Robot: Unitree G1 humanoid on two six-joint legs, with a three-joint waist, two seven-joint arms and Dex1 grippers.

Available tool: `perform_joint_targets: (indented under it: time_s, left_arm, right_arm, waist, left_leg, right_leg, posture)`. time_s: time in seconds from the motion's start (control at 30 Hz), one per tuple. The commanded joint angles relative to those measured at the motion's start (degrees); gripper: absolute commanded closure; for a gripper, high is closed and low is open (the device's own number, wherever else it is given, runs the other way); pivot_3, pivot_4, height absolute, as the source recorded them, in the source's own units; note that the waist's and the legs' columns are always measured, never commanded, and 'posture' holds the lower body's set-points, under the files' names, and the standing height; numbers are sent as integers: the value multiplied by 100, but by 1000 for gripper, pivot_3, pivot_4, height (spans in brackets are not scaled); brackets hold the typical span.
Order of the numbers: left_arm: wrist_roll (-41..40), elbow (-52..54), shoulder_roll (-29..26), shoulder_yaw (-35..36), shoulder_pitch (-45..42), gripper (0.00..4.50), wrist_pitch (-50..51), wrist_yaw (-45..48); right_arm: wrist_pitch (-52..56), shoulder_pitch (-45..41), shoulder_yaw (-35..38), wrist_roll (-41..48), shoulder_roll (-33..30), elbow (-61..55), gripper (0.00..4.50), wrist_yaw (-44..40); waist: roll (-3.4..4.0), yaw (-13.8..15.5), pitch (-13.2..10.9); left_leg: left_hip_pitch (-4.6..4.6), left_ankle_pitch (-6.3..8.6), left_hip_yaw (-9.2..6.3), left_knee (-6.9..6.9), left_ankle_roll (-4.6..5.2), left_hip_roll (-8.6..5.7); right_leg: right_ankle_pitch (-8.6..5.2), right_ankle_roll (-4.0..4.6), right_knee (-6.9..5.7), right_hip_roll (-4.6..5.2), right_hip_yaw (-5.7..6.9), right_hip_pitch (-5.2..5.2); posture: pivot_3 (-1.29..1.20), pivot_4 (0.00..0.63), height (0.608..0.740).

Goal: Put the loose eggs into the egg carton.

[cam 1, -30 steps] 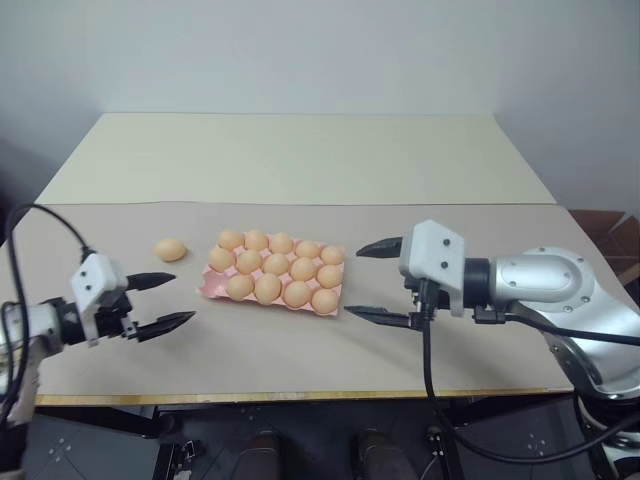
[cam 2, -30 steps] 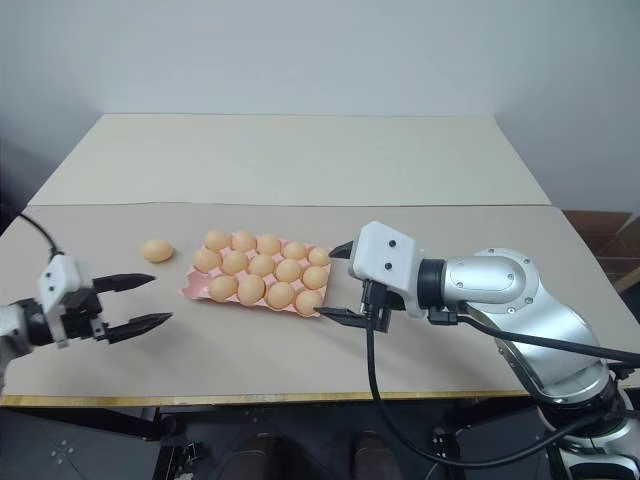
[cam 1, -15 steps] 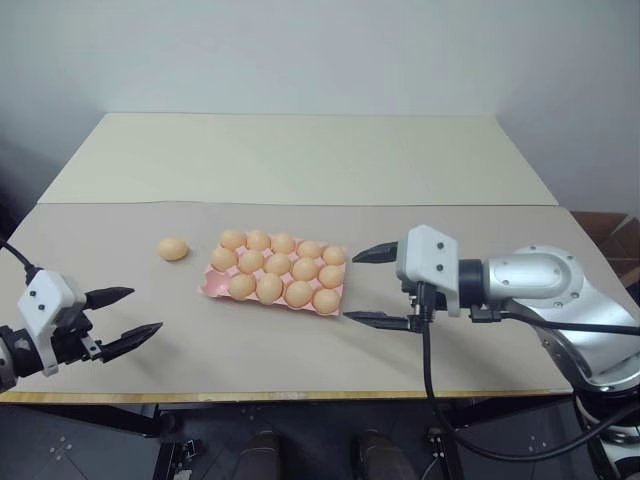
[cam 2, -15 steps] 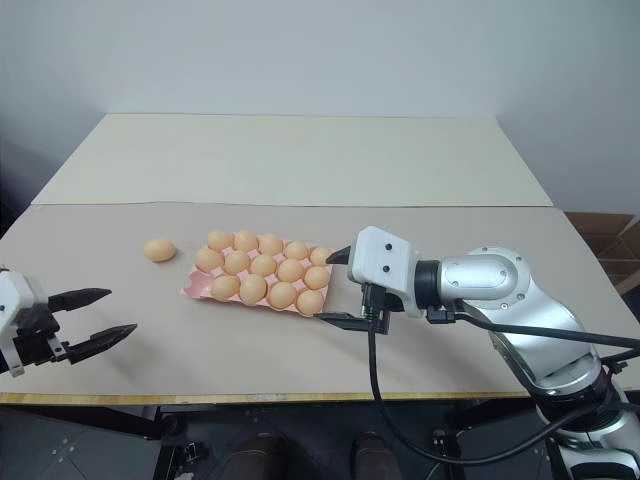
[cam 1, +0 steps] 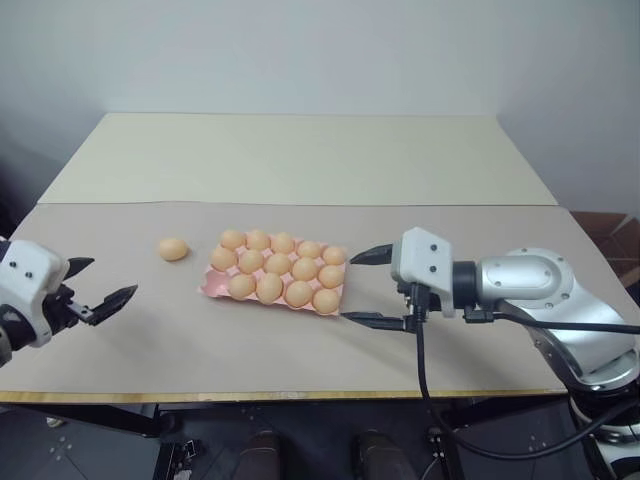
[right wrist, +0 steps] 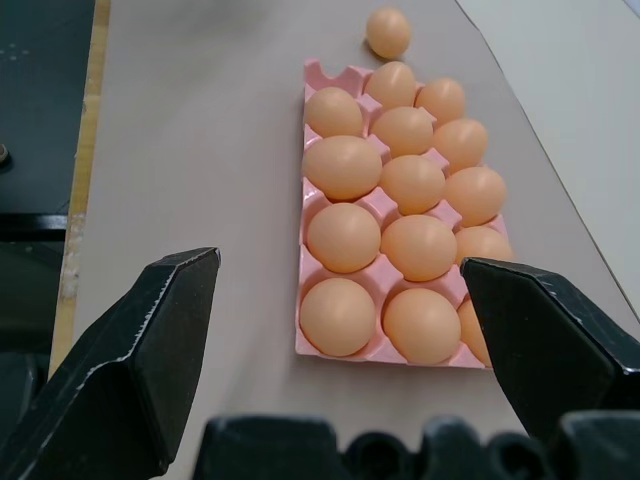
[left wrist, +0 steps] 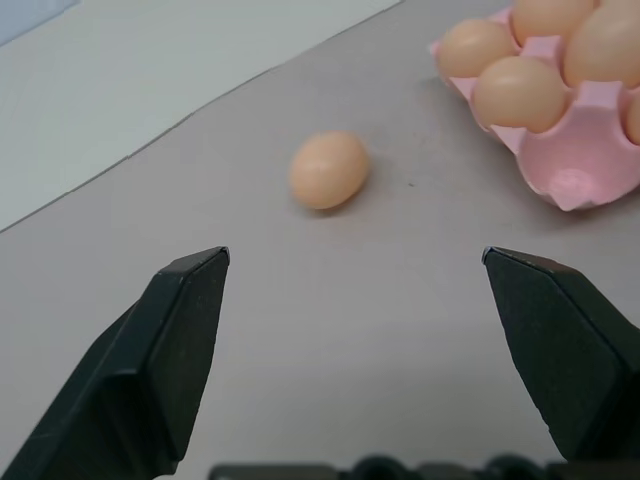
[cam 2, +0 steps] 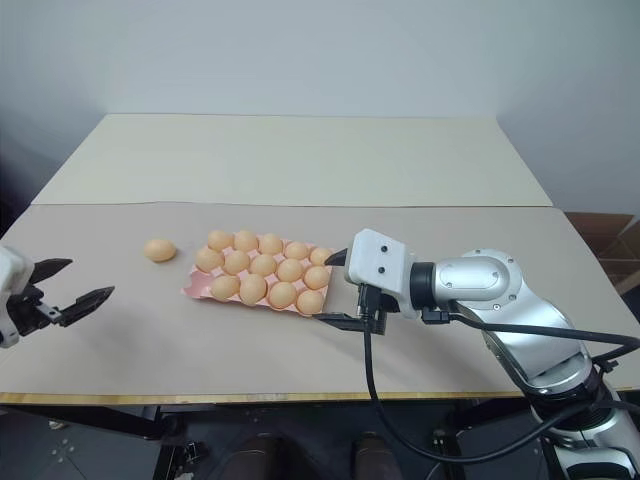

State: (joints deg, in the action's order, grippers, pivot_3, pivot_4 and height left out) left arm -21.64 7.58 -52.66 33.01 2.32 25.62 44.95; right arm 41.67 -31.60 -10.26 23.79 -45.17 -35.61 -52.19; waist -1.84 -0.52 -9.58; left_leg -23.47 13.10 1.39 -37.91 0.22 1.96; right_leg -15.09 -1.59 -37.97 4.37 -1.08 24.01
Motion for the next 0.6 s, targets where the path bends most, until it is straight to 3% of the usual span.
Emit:
perform_joint_targets:
  time_s: [0.03,0.6]
  left_arm:
    - [194,-343,18,-315,-594,123,13,-394]
    - [885,-3248,832,-2072,-3267,123,-1049,-352]
  right_arm:
    - [-119,-151,77,-26,51,-105,0,73]
    - [608,9,335,128,29,-716,0,740]
  waist:
    - [-2,3,1]
    - [-6,-13,3]
  left_leg:
    - [-2,0,0,0,0,1]
    - [-16,0,1,-2,0,-4]
  right_leg:
    - [0,0,2,-1,2,0]
    - [0,-1,-3,-1,6,7]
  posture:
    - [0,150,740]
    - [0,150,740]
